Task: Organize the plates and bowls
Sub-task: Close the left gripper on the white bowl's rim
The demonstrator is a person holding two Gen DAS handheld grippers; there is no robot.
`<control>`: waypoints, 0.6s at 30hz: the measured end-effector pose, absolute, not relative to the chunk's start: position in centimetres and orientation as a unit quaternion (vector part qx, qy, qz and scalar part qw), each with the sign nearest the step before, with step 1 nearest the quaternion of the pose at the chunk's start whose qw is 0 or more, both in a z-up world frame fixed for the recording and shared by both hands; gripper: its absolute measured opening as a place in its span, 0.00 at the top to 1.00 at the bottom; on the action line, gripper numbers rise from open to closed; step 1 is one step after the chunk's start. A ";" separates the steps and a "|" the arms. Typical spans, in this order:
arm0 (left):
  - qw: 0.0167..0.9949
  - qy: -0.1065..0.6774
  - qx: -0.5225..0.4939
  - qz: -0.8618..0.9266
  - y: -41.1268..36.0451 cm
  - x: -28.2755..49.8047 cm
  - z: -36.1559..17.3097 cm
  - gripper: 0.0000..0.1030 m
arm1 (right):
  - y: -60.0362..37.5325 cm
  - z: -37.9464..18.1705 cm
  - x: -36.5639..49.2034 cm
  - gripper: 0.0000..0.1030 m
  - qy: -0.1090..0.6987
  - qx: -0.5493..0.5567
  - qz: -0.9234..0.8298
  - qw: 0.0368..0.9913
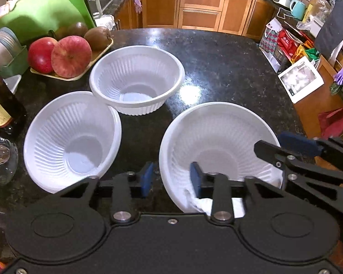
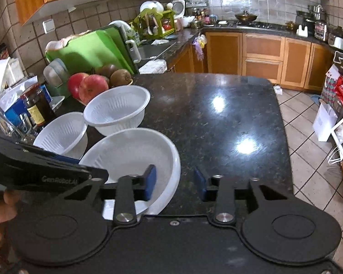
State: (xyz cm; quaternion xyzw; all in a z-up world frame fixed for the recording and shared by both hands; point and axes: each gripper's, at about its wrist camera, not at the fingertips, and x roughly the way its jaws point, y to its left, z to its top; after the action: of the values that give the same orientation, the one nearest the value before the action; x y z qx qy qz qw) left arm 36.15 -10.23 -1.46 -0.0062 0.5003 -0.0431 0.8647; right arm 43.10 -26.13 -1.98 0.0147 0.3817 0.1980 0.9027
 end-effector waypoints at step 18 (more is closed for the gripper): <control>0.859 0.507 0.000 -0.072 -10.0 35.1 -1.2 0.81 | -26.9 -1.9 40.8 0.81 0.396 0.036 0.187 0.898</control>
State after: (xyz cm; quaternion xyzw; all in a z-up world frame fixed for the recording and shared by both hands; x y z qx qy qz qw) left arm 35.10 -9.97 -1.22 0.0001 0.5068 -0.0718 0.8591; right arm 40.77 -26.94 -1.85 0.0357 0.3964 0.1871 0.8981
